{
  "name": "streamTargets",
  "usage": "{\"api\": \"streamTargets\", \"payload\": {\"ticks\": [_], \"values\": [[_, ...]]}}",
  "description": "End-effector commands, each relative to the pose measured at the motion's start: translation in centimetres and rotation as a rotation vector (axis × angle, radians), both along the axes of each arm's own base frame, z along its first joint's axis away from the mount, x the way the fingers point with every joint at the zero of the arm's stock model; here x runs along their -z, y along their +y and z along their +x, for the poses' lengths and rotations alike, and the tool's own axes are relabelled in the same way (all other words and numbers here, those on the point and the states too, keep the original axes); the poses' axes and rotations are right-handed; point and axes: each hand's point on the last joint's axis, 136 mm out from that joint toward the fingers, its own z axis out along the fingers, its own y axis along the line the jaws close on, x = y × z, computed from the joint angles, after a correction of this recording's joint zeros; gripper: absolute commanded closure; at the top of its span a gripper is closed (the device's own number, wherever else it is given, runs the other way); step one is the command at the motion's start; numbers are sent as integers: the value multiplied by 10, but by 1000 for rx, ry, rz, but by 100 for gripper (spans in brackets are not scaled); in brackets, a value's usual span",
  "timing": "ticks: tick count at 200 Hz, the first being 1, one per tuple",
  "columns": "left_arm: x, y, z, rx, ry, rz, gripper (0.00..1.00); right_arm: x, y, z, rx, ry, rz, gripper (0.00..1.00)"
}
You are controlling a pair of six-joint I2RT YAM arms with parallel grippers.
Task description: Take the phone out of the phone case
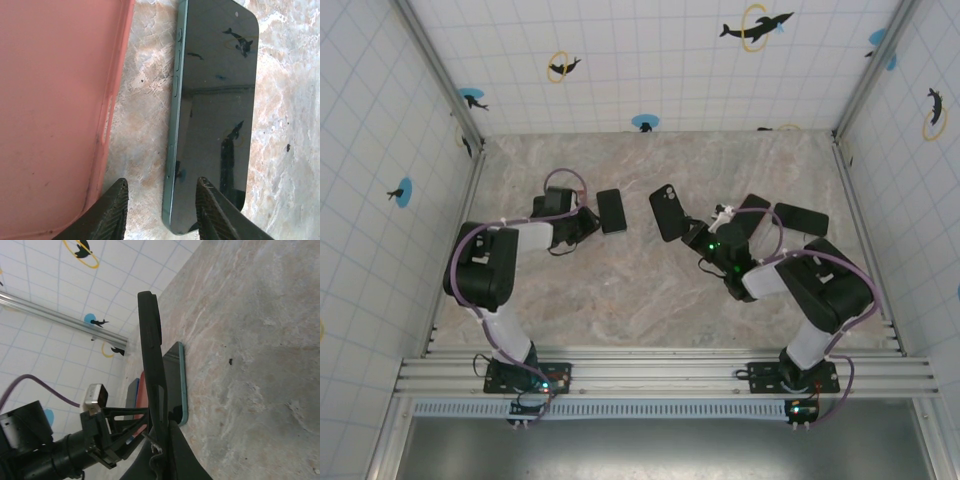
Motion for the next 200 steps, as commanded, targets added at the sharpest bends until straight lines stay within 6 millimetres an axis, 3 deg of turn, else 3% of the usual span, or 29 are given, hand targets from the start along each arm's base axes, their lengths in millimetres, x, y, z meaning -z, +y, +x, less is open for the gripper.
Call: {"api": "streamTargets", "payload": {"ticks": [1,59,92,132,200], "values": [[-19,5,-1,0,-18,31,56,-11,9,14,4,-36,15,95],[-83,6,-2,11,-144,35,43,24,23,33,78,36,-91,93],[-104,9,-11,11,-168,39,37,33,39,46,110,29,-135,93],[-110,13,-24,4,-175,35,33,44,52,57,183,10,-172,93],[-101,17,-36,4,-159,41,31,56,76,62,233,-67,-160,94]]}}
